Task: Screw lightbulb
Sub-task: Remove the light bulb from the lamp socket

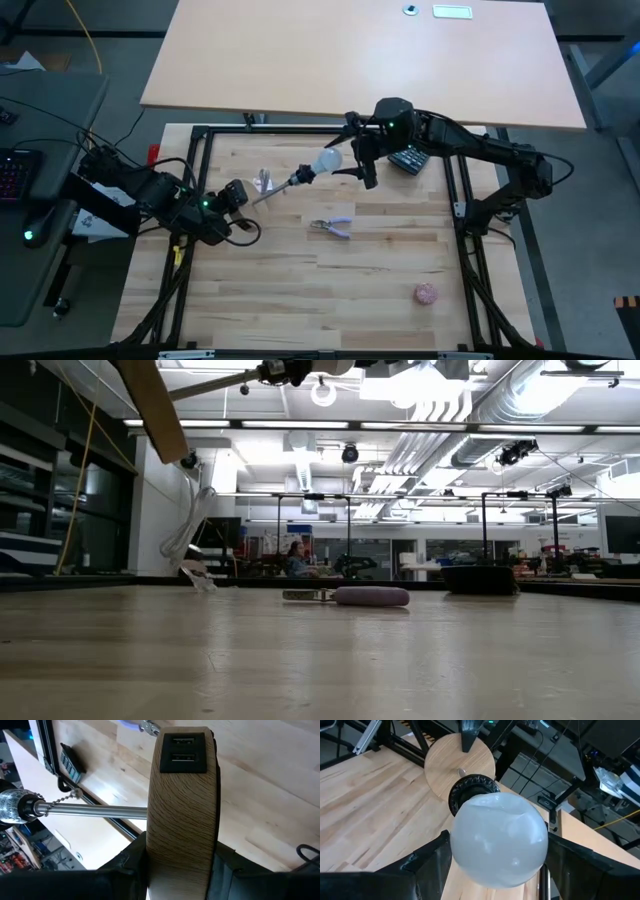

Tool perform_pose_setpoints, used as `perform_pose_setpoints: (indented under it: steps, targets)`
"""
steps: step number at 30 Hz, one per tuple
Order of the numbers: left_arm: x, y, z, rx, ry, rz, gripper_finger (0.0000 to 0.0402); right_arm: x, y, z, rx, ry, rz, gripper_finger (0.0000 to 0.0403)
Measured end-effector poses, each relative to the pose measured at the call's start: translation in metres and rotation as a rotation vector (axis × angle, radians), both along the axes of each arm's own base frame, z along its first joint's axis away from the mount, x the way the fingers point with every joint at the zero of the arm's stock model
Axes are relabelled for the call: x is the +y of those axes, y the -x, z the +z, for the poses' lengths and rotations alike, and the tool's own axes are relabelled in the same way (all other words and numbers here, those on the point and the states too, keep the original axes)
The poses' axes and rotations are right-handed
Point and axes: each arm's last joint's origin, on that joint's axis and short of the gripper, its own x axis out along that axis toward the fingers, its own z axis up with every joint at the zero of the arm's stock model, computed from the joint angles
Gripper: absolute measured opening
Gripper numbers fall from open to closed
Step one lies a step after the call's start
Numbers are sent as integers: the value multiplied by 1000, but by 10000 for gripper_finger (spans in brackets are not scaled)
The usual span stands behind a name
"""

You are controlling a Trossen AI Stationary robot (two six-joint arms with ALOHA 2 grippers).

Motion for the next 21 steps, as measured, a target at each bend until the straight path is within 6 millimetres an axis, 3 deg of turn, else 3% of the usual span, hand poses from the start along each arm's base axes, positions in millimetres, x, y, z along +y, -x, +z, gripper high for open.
perform_pose_setpoints:
  steps: [10,21]
  targets:
    - [-1,-2,0,-14,35,17,118,0,0,0,4,-61,-26,291]
    - [5,-6,-1,-17,-4,71,118,-2,0,1,54,-646,-345,291]
